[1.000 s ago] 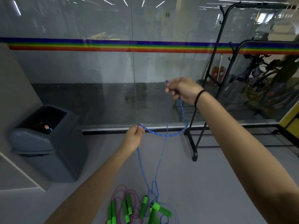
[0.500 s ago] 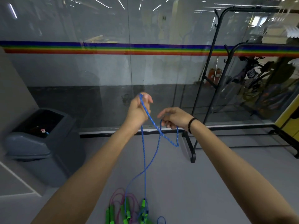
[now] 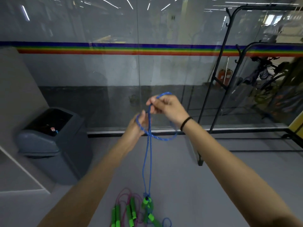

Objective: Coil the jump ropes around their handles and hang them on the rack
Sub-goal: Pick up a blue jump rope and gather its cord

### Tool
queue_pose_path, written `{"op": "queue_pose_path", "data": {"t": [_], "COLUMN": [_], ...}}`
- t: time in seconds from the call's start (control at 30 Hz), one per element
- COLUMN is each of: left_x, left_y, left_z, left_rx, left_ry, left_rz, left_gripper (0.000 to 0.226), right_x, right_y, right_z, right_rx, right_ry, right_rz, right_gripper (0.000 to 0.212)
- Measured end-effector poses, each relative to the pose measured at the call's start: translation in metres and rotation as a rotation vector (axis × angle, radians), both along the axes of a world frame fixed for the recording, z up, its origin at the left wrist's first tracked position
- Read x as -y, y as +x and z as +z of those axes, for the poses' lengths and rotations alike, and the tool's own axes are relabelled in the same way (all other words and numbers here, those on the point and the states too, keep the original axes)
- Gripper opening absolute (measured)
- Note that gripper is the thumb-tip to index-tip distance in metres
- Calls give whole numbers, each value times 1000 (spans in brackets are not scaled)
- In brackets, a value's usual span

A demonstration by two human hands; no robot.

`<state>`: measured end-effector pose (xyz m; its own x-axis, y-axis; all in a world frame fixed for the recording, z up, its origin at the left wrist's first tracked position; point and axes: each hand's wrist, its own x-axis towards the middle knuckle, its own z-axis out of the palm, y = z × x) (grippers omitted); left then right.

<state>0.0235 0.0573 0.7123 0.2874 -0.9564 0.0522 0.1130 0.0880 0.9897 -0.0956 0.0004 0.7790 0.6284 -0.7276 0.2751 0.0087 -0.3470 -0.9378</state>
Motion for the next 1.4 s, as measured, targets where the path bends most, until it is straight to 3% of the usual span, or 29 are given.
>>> {"op": "queue_pose_path", "data": {"t": [0.07, 0.17, 0.3, 0.4, 0.47, 0.53, 0.7, 0.8, 0.83, 0.93, 0.97, 1.1, 1.23, 1.33, 1.4], "left_x": [-15, -32, -31, -25, -26, -29, -21, -15, -14, -10, -9, -6, 1, 2, 1], "left_y": [-1, -6, -1, 7, 7, 2, -6, -13, -14, -12, -9, -6, 3, 10, 14], "left_z": [-35, -74, -111, -129, -137, -137, -118, -99, -92, -62, -51, -11, 24, 36, 46], "left_rx": [26, 298, 509, 632, 646, 529, 491, 423, 415, 397, 400, 600, 442, 504, 448], "left_ry": [159, 246, 245, 318, 353, 370, 251, 167, 139, 51, 17, -67, -150, -170, -182], "left_rz": [-58, -138, -91, -55, -61, -58, 10, 109, 131, 211, 212, -90, 9, -46, -3], "left_gripper": [26, 5, 9, 13, 20, 29, 31, 29, 28, 28, 28, 29, 26, 28, 28], "right_x": [-1, -2, -1, 5, 7, 8, 5, -4, -6, -11, -9, 0, 5, 6, 6], "right_y": [3, 7, 4, -13, -32, -48, -60, -66, -67, -66, -68, -75, -75, -73, -71], "right_z": [25, 54, 91, 119, 136, 145, 132, 120, 113, 77, 65, 42, 26, 16, 6], "right_rx": [55, 29, 143, 350, 480, 494, -9, -57, -162, -1073, -1238, -1209, -1196, -1170, -1163], "right_ry": [-38, -91, -145, -174, -179, -213, -292, -297, -302, -260, -221, -153, -179, -161, -154], "right_rz": [26, 46, 9, -32, -20, -39, -194, -303, -317, -128, -84, -170, -243, -230, -205], "right_gripper": [27, 24, 25, 23, 22, 22, 20, 18, 22, 49, 51, 42, 52, 46, 38]}}
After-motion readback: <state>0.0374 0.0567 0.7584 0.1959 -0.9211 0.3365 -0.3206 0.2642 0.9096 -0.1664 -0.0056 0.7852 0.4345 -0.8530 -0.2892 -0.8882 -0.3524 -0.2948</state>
